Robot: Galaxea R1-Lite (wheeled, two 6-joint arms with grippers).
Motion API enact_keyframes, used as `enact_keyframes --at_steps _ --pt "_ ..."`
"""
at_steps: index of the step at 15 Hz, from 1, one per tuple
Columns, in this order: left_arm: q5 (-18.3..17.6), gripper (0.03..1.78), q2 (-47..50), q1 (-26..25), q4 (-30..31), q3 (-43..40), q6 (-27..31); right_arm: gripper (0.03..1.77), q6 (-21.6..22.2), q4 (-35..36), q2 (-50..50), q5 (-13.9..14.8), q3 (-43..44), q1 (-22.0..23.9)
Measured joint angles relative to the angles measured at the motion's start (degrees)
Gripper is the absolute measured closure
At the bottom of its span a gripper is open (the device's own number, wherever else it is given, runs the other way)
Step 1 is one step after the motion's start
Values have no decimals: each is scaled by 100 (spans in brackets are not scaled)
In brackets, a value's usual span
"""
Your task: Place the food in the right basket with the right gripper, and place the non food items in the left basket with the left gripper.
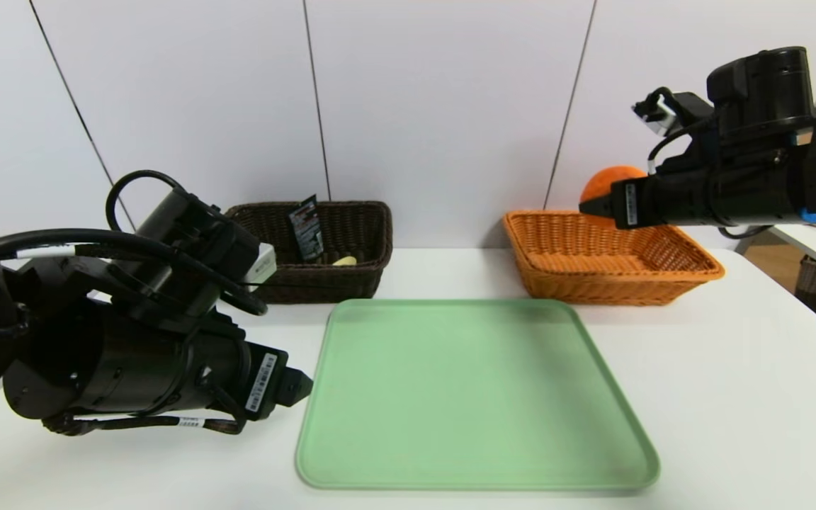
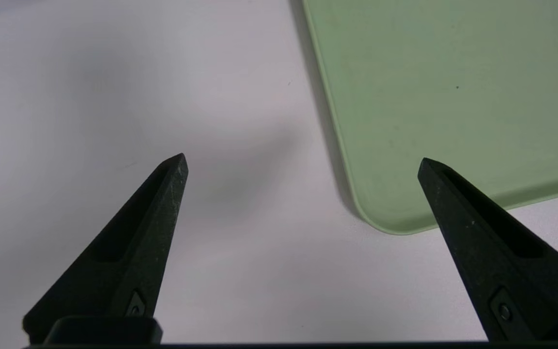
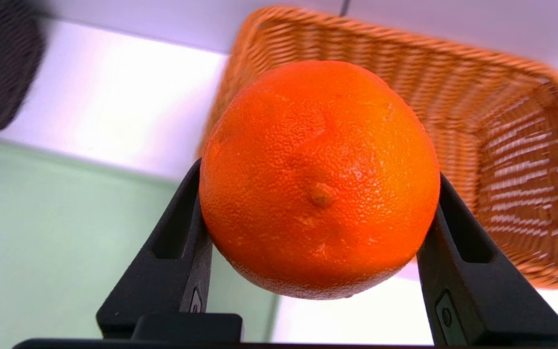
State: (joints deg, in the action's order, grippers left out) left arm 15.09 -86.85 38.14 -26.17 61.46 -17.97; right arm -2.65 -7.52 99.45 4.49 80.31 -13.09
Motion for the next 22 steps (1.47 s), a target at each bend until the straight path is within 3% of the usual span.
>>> enact_keyframes --at_steps 3,11,22 --pt "-7 12 -15 0 85 11 6 66 -190 -297 568 -2 761 425" --pt "-2 12 -102 0 101 -13 -2 67 -261 -2230 2119 5 2959 983" --pt "-5 12 -194 0 247 -91 -7 67 -265 -2247 3062 5 3149 1109"
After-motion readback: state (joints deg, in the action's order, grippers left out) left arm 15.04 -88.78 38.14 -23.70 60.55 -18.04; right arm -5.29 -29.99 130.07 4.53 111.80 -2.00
